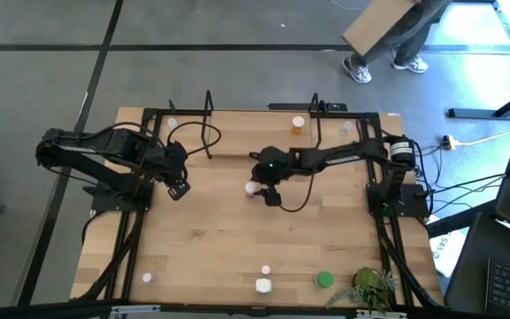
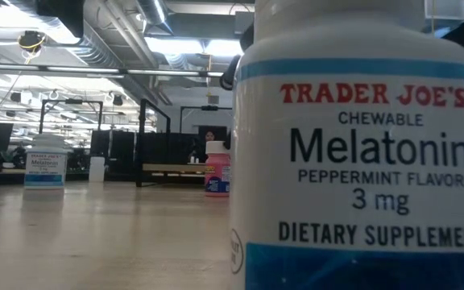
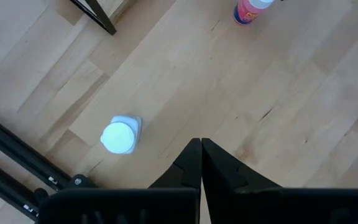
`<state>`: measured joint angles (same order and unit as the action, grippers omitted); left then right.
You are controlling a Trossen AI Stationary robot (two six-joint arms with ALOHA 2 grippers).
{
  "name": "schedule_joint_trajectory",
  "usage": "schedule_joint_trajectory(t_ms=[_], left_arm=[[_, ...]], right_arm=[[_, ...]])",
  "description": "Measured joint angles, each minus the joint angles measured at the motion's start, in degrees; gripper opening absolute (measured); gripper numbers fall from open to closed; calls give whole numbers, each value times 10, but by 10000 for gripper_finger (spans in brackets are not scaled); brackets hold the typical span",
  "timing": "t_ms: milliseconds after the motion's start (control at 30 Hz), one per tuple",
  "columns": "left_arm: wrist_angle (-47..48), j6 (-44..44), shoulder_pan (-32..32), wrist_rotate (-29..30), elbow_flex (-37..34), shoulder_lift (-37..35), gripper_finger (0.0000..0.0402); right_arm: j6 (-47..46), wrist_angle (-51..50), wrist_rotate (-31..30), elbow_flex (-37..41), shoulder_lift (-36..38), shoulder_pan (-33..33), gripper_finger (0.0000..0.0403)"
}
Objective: Pick and place medicine bottles onto shelf by color
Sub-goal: Put the white and pink pill bottle on the shelf
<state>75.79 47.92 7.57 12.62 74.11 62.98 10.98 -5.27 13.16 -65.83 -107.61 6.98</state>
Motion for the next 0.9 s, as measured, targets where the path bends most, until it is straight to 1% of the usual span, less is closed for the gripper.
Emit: schedule_joint_trajectory(t_ms=[167,567,700,900], left_arm=[[0,0,0,2,0,0,0],[0,0,0,2,0,0,0],[0,0,0,2,0,0,0],[0,0,0,2,0,0,0]], right_arm=[[0,16,0,0,-15,0,262],[-2,34,0,0,-16,0,258],[-2,34,-1,0,-16,0,238],[-26,34,-2,0,-16,-1,190]])
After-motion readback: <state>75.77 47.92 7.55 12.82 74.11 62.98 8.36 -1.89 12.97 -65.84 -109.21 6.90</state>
